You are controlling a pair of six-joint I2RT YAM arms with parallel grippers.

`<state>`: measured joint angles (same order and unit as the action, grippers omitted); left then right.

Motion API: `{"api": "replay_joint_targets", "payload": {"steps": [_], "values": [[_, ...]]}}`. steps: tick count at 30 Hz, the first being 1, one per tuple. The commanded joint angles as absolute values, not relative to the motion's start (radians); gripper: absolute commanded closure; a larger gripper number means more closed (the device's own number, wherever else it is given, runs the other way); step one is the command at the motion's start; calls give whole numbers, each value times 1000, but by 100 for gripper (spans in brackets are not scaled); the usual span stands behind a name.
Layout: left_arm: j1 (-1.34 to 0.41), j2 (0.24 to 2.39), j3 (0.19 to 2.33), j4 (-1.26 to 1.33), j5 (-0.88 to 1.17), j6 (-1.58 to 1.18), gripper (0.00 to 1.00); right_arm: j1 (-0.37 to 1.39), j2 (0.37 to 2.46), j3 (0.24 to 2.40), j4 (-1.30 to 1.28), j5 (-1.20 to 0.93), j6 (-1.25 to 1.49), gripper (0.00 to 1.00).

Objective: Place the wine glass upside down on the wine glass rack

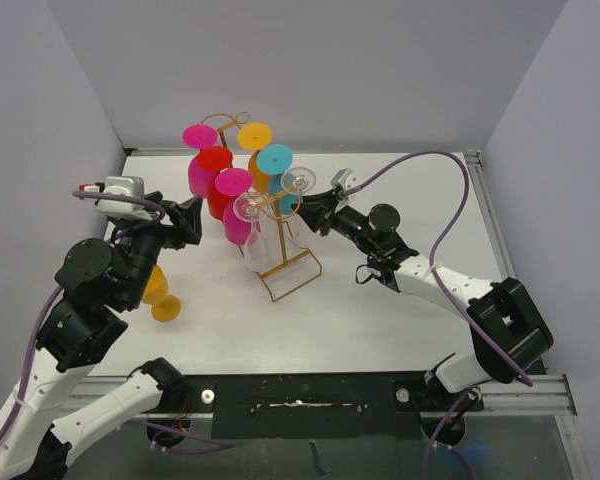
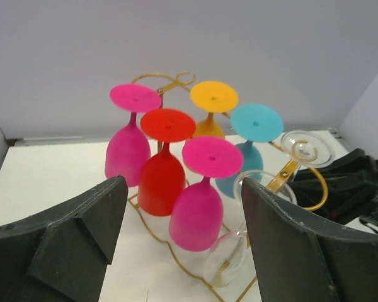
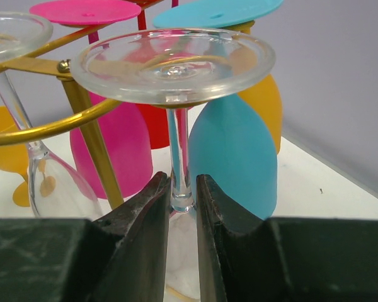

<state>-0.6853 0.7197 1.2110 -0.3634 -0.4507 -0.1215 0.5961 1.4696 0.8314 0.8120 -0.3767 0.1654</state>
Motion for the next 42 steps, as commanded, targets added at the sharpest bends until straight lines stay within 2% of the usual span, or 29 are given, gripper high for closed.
{"api": "replay_joint_targets", "payload": {"steps": [1, 4, 6, 11, 14, 20, 27, 31, 42], "values": [[-683, 718, 1154, -354, -551, -146, 27, 616, 1469, 829, 882, -358, 116, 98], [-683, 727, 1140, -352, -586, -153, 22, 620, 1465, 823, 878, -346, 111, 92], [-682, 739, 1138, -362, -622, -159, 21, 622, 1459, 817, 878, -329, 112, 84], [-677, 788, 1172, -459, -693, -227, 21, 624, 1429, 785, 877, -278, 128, 55], [-659, 814, 1187, -524, -707, -277, 21, 624, 1393, 760, 872, -259, 141, 43], [-561, 829, 1166, -598, -703, -367, 25, 624, 1309, 693, 850, -210, 159, 31], [-217, 868, 1106, -652, -447, -433, 40, 625, 1173, 608, 775, -107, 186, 27], [-55, 877, 1072, -681, -329, -455, 43, 626, 1069, 566, 696, -43, 218, 26], [-33, 903, 993, -764, -291, -554, 49, 627, 865, 551, 423, 106, 278, 25]]}}
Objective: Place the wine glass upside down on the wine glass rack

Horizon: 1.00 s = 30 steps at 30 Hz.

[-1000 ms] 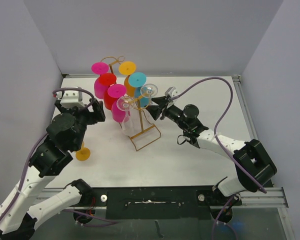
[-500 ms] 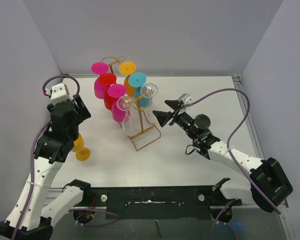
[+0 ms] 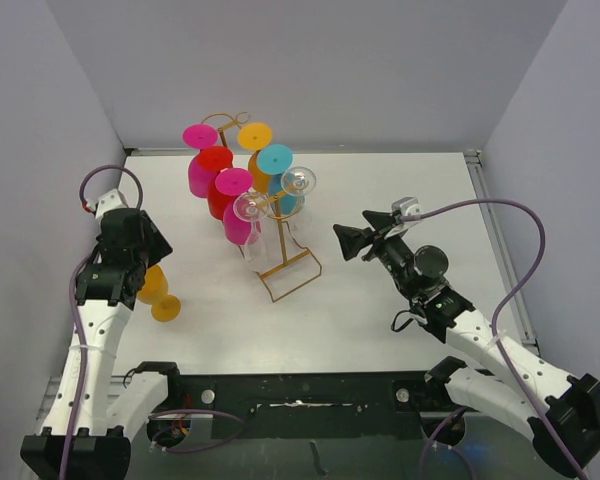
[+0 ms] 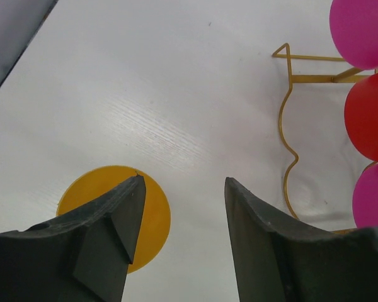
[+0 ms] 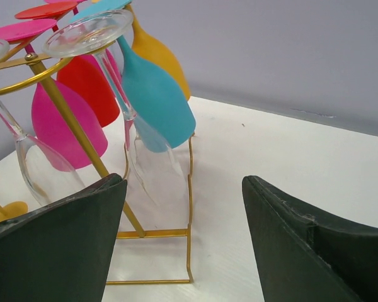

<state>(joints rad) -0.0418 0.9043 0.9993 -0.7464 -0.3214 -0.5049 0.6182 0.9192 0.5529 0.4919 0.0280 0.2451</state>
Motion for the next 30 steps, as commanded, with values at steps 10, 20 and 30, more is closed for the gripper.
{"api": "replay_joint_targets", "payload": {"steps": [10, 20, 30], "values": [[-20, 929, 899, -742, -342, -637, 61, 628, 829, 567, 365, 134, 339, 25], [-9, 944, 844, -684, -375, -652, 84, 628, 801, 593, 324, 150, 352, 25], [-10, 885, 936, -697, -471, -606, 100, 627, 780, 674, 187, 142, 403, 25]]}}
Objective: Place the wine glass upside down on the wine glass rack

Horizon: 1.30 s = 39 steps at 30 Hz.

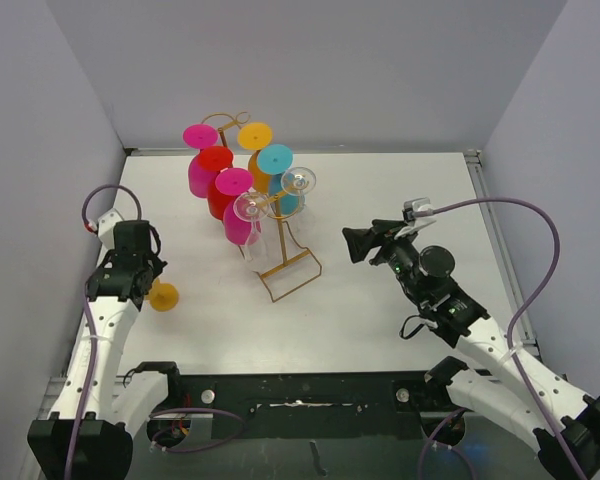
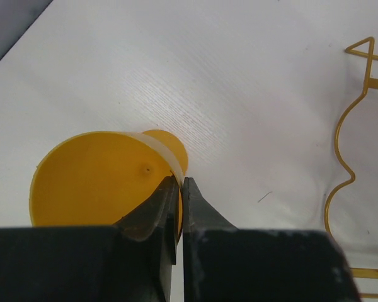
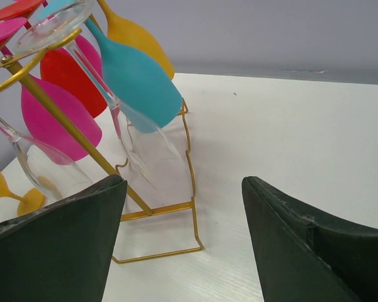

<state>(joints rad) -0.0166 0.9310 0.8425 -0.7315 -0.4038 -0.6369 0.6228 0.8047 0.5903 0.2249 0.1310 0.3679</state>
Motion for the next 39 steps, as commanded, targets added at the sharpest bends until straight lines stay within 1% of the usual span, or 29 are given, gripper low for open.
{"api": "replay_joint_targets", "payload": {"steps": [1, 5, 11, 18, 23, 26, 31, 34, 39], "values": [[-9, 873, 956, -702, -476, -598, 100, 627, 782, 695, 158, 140, 415, 25], [-9, 831, 1054, -711, -500, -563, 100, 627, 798, 764, 83, 138, 456, 25], [-9, 775, 1207, -695, -490, -526, 100, 628, 794, 801, 105, 102, 535, 25], [-26, 750, 1384, -614, -306, -473, 100, 628, 827, 869, 119, 76, 627, 25], [-46, 760, 1554, -584, -179, -430, 100, 628, 852, 916, 194, 25, 680, 25], [-57, 758, 1616, -564, -88, -431, 100, 627, 877, 951, 237, -2, 710, 25], [-69, 756, 1609, -427, 151, -487, 100, 627, 930, 1013, 303, -29, 795, 25], [-74, 767, 1574, -310, 238, -553, 100, 628, 977, 1037, 361, -36, 884, 25], [-71, 799, 1463, -30, 348, -718, 100, 632, 1094, 1128, 421, -83, 1034, 29]]}}
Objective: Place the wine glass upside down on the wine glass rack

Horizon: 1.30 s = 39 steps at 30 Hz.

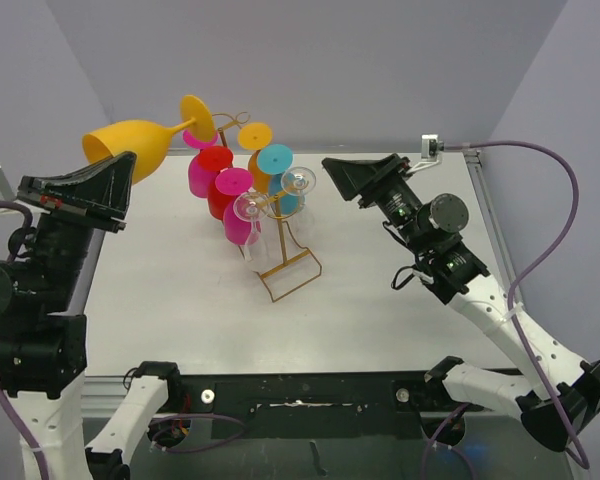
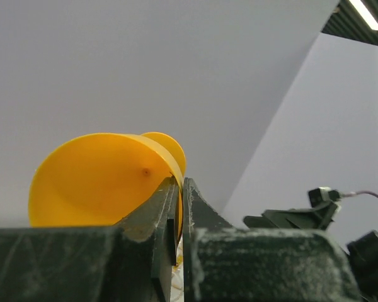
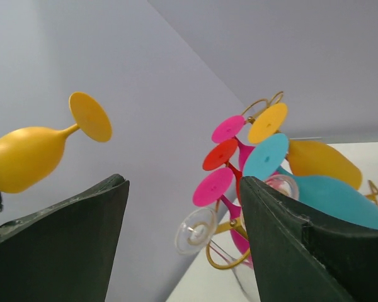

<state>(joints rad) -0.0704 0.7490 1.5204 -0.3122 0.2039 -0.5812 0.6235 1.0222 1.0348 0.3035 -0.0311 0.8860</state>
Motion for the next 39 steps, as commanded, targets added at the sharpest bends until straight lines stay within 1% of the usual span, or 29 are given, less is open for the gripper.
{"api": "replay_joint_targets", "payload": {"steps": [1, 5, 10, 13, 15, 20, 26, 30, 33, 35, 39], "values": [[-71, 811, 1445, 21, 371, -744, 100, 639, 1120, 1155, 423, -87, 1055, 30], [-69, 872, 1399, 177, 436, -850, 100, 706, 1209, 1245, 439, -49, 1096, 33], [-72, 923, 1329, 394, 498, -990, 100, 794, 1290, 1334, 437, 85, 1121, 35], [-75, 948, 1302, 504, 512, -1048, 100, 818, 1320, 1361, 445, 164, 1177, 38], [-85, 958, 1289, 542, 513, -1059, 100, 822, 1341, 1382, 461, 196, 1209, 42], [-160, 973, 1260, 571, 481, -1027, 100, 831, 1393, 1458, 463, 225, 1253, 47], [-295, 986, 1246, 546, 418, -910, 100, 848, 1434, 1532, 434, 315, 1269, 49], [-336, 996, 1244, 541, 399, -885, 100, 854, 1434, 1517, 472, 347, 1268, 50], [-350, 996, 1236, 556, 407, -894, 100, 854, 1431, 1496, 513, 353, 1275, 54], [-361, 993, 1215, 570, 411, -902, 100, 856, 1431, 1487, 554, 342, 1272, 58], [-383, 982, 1178, 577, 417, -902, 100, 857, 1432, 1482, 579, 324, 1284, 64]]}}
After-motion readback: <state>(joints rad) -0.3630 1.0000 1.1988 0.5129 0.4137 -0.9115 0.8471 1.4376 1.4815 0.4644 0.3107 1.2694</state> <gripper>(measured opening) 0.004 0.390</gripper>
